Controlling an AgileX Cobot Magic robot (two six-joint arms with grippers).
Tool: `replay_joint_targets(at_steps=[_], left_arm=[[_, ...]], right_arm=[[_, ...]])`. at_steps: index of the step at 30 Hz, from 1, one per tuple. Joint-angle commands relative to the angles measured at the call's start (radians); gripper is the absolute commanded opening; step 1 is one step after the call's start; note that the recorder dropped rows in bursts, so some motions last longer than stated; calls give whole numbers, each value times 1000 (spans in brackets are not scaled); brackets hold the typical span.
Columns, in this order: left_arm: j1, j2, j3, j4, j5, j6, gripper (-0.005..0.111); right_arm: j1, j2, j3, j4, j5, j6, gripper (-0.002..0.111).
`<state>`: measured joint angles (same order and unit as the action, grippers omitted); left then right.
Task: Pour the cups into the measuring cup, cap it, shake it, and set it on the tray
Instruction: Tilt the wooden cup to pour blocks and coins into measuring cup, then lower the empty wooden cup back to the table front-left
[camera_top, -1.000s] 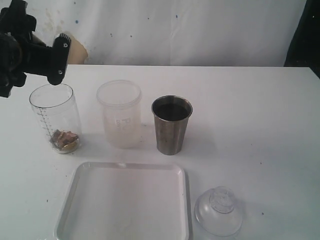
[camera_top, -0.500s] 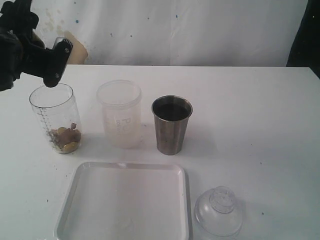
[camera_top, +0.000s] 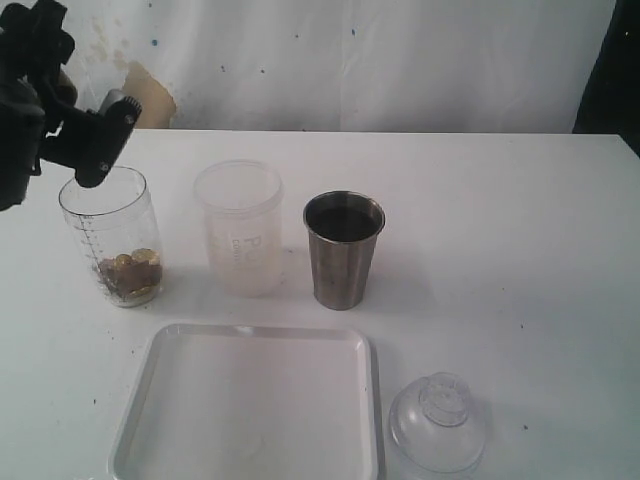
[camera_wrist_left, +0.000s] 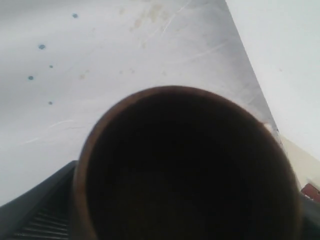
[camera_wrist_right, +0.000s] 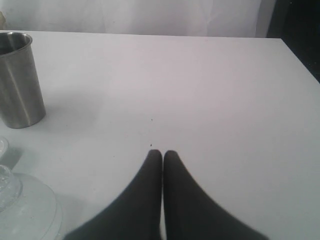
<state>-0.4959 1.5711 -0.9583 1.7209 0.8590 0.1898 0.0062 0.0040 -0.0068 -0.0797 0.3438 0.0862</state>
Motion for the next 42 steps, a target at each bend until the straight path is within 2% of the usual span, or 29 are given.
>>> replay_joint_targets(at_steps=[1,5,10,11,15,16,18,19,24,25,27,29,30,31,32,33,39,42], left_arm=[[-7,-8,33,24,26,-59,0],[-7,-15,21,24,33,-264,0],[3,-53,-21,17,83,-859,0],[16,-65,-30,-23,63,-925,0],[132,-131,-31,-215,-156,-1160,0],[217,-159,-31,-324,-316,-1235,0],[319,-178,-29,-477,-507,-1250,0],[412,-191,-5,-591,-696,-1248,0],[590,-199,140,-649,-1076,-1270,0],[648,-199,209,-684,-1187,-1257,0],[711,-199,293,-735,-1330,-1219,0],[774,-199,422,-839,-1529,-1096,0],[773,-199,507,-955,-1637,-969,0],[770,-199,537,-979,-1677,-907,0],[768,-199,595,-977,-1734,-767,0],[761,-197,626,-982,-1717,-733,0],[761,-145,774,-945,-1752,-737,0],[761,-84,786,-924,-1775,-734,0]], right_arm=[[-6,-4,7,-1,0,-3,0],[-6,-4,7,-1,0,-3,0],[-6,-4,7,-1,0,-3,0],[-6,-4,7,-1,0,-3,0],[-6,-4,7,-1,0,-3,0],[-6,-4,7,-1,0,-3,0],[-6,-4,7,-1,0,-3,0],[-6,-4,7,-1,0,-3,0],[-6,-4,7,-1,0,-3,0],[-6,-4,7,-1,0,-3,0],[-6,-4,7,-1,0,-3,0],[-6,-4,7,-1,0,-3,0],[-6,-4,7,-1,0,-3,0],[-6,-4,7,-1,0,-3,0],[-6,-4,7,-1,0,-3,0],[-6,-4,7,-1,0,-3,0],[-6,-4,7,-1,0,-3,0],[-6,-4,7,-1,0,-3,0]])
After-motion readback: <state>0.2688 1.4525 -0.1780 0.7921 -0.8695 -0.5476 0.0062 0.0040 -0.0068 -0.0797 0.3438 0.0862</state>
